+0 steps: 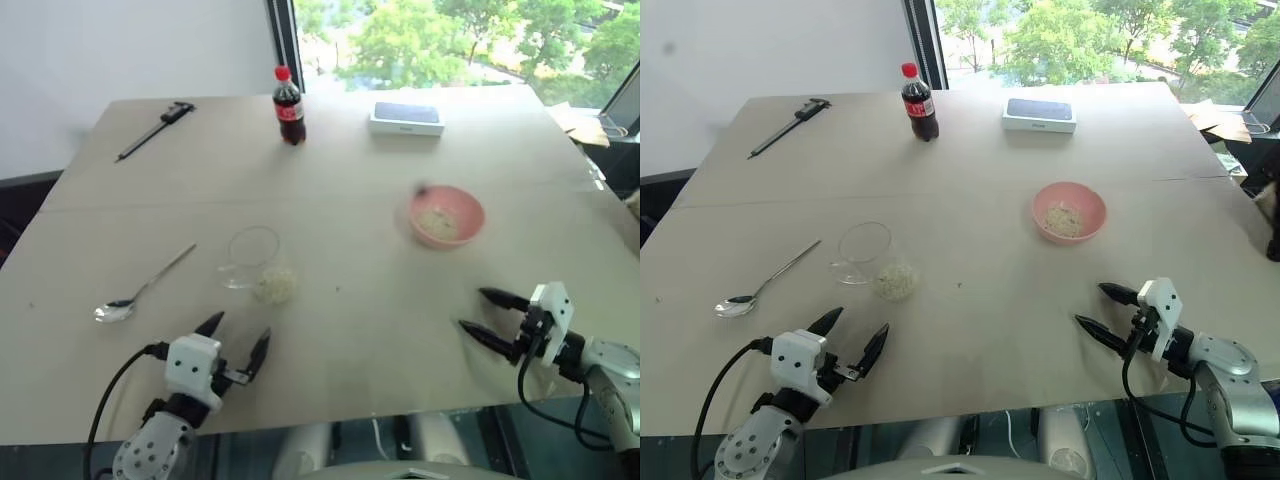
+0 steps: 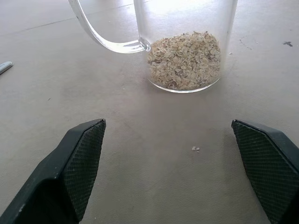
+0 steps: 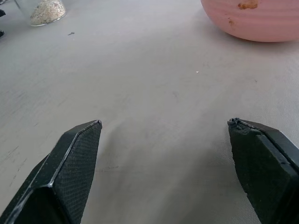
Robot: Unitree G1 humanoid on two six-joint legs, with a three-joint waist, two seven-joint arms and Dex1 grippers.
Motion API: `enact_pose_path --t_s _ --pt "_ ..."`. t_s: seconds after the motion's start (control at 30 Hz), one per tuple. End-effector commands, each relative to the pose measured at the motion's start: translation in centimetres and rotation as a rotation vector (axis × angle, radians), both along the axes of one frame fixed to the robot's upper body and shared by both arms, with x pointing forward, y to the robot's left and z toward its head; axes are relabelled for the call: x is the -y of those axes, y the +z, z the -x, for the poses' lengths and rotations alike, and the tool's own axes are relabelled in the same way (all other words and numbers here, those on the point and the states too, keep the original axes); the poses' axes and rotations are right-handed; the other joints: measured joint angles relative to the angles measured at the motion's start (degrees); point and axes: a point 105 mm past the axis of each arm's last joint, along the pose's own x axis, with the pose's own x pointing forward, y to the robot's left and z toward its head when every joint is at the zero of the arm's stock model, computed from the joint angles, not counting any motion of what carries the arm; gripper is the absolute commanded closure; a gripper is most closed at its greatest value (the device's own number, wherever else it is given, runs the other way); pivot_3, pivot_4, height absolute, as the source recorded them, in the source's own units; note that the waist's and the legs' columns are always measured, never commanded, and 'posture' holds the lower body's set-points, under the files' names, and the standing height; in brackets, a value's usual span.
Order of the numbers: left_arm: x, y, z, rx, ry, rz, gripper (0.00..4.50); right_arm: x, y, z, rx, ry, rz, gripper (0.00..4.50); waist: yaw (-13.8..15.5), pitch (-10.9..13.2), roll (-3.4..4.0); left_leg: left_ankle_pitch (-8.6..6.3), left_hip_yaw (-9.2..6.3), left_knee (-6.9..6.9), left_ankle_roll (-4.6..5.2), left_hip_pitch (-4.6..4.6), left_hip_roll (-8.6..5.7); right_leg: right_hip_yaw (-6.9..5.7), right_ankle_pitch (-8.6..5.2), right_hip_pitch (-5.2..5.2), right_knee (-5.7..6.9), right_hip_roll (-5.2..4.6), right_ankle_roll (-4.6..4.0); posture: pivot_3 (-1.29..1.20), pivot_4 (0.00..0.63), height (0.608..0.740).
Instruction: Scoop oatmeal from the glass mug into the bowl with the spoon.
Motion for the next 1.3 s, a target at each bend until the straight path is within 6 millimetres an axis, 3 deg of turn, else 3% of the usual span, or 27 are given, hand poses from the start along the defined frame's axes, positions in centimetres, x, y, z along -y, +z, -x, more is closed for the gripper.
enact_pose_path --t_s 0.03,0.77,0.87,0.93,1.13,1.3 --pt "-0.3 -0.7 0.2 -0.028 -0.010 -0.008 0.00 -0.4 1.1 0.0 0.055 0.009 -0.003 0.11 0.0 0.0 0.00 0.00 0.00 0.00 0.00 0.00 0.00 0.00 0.00 0.00 0.00 0.00 0.00 0.00 0.150 0.740" --pt "-1.2 -0.2 0.1 -0.003 0.011 0.004 0.00 -1.7 1.3 -0.3 0.088 0.044 -0.016 0.11 0.0 0.0 0.06 0.00 -0.01 0.00 0.00 0.01 0.01 -0.01 0.00 0.00 0.00 0.01 0.00 0.00 0.150 0.740" --pt "-2.5 0.3 0.0 0.005 0.073 -0.001 0.00 -2.8 2.1 -0.3 0.106 0.100 -0.027 0.11 -0.1 0.0 0.06 0.00 -0.01 0.00 0.00 0.01 0.02 -0.01 0.00 0.00 0.00 0.02 0.00 0.00 0.150 0.740" --pt "-5.2 1.0 -0.4 -0.009 0.195 -0.012 0.00 -4.3 3.0 0.1 0.099 0.204 -0.036 0.11 -0.1 0.0 0.04 0.00 -0.02 0.00 0.00 0.01 0.03 -0.02 0.00 -0.01 0.00 0.03 0.00 0.00 0.150 0.740" --pt "-9.7 5.1 -1.7 0.029 0.276 -0.088 0.00 -7.8 5.2 0.9 0.108 0.399 -0.063 0.11 -0.1 0.2 -0.02 0.00 -0.19 0.00 0.00 -0.01 0.14 -0.21 -0.01 -0.03 0.03 0.16 0.00 0.00 0.150 0.740" --pt "-13.1 5.2 -2.2 -0.087 0.271 -0.164 0.00 -10.3 7.4 1.1 0.155 0.466 -0.111 0.11 0.0 0.3 -0.08 -0.01 -0.19 0.00 -0.03 -0.09 0.01 -0.17 0.14 -0.05 -0.03 0.07 -0.22 0.00 0.150 0.740"
